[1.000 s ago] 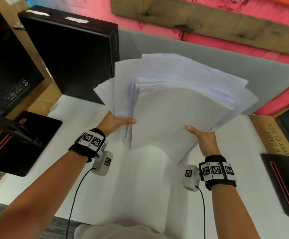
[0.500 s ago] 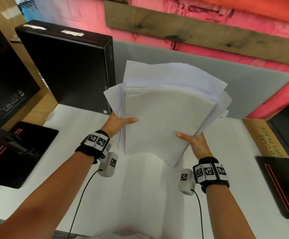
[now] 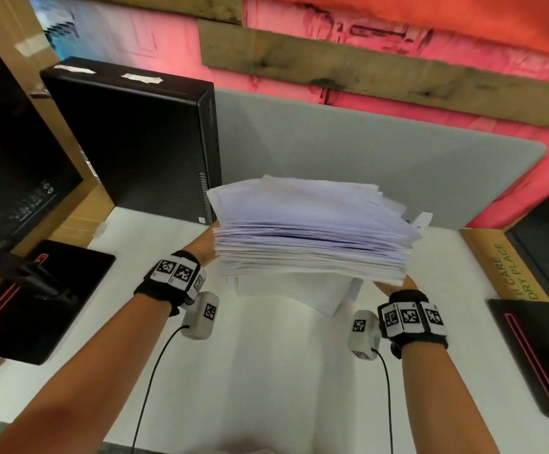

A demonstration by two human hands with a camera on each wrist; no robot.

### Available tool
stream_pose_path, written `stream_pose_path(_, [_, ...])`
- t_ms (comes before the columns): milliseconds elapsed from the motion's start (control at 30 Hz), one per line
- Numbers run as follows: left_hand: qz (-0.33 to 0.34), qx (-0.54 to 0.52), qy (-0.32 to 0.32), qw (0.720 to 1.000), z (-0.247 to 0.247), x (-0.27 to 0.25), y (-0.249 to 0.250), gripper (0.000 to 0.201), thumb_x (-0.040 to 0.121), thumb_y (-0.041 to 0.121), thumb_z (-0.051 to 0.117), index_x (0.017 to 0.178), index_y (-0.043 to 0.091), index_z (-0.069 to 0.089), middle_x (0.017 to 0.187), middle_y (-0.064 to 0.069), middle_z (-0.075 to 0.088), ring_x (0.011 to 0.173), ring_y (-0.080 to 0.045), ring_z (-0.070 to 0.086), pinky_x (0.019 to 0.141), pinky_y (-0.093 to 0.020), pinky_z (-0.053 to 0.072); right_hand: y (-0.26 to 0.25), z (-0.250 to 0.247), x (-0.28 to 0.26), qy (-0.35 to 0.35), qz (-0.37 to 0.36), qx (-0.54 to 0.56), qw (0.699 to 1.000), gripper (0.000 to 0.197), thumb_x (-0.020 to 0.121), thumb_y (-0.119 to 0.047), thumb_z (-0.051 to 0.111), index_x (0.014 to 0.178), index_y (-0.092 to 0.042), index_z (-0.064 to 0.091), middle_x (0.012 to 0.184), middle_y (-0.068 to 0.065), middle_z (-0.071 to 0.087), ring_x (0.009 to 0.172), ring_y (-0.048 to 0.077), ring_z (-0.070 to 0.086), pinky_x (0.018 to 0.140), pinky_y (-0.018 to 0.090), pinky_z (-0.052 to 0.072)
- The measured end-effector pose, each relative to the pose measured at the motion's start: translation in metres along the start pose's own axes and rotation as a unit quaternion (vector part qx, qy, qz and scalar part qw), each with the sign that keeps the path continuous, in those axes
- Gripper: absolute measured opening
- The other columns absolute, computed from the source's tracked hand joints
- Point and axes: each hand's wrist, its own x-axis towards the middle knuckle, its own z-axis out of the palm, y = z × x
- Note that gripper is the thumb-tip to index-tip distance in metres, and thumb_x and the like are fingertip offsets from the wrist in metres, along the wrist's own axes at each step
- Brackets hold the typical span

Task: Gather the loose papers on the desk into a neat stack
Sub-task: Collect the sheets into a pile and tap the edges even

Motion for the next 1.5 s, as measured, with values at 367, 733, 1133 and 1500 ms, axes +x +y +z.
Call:
stream_pose_path(367, [0.089, -0.07, 0.037, 0.993, -0.008, 0.048, -0.024, 0.088, 0.054, 0.038, 0.083, 0.128, 0.008, 0.046, 0.123, -0.006, 0.06, 0.112, -0.017, 0.059, 0.097, -0.031, 0.046, -0.025, 0.041, -0.007, 0.014, -0.15, -0.053, 0.987, 0.043, 0.076, -0.007, 0.071, 0.116, -0.007, 0.056, 0.099, -0.001, 0.066, 0.089, 0.007, 0.065, 0.078, 0.022, 0.054])
stream_pose_path(733, [0.156, -0.048, -0.036, 0.986, -0.013, 0.037, -0.015, 0.053, 0.064, 0.011, 0.079, 0.107, 0.03, 0.055, 0.106, 0.004, 0.065, 0.095, -0.006, 0.067, 0.078, -0.024, 0.056, -0.023, 0.033, -0.01, -0.024, -0.173, -0.058, 0.983, 0.04, 0.075, -0.003, 0.07, 0.105, -0.027, 0.058, 0.101, -0.007, 0.066, 0.087, -0.002, 0.066, 0.076, 0.018, 0.054])
stream_pose_path(1133, [0.098, -0.089, 0.022, 0.991, 0.001, 0.046, -0.034, 0.064, 0.066, 0.014, 0.081, 0.121, 0.008, 0.051, 0.113, -0.007, 0.064, 0.104, -0.021, 0.064, 0.088, -0.034, 0.054, -0.01, 0.047, -0.003, 0.029, -0.142, -0.033, 0.989, 0.037, 0.073, -0.001, 0.072, 0.108, -0.006, 0.058, 0.093, -0.002, 0.066, 0.093, 0.02, 0.063, 0.065, 0.011, 0.053])
stream_pose_path(1500, [0.176, -0.033, -0.049, 0.983, -0.014, 0.039, -0.021, 0.043, 0.074, -0.005, 0.068, 0.096, 0.03, 0.059, 0.084, 0.02, 0.072, 0.084, 0.001, 0.068, 0.073, -0.018, 0.056, -0.028, 0.032, -0.015, -0.009, -0.198, -0.049, 0.979, 0.035, 0.074, 0.002, 0.07, 0.093, -0.026, 0.063, 0.086, -0.011, 0.07, 0.077, -0.004, 0.067, 0.064, 0.011, 0.051])
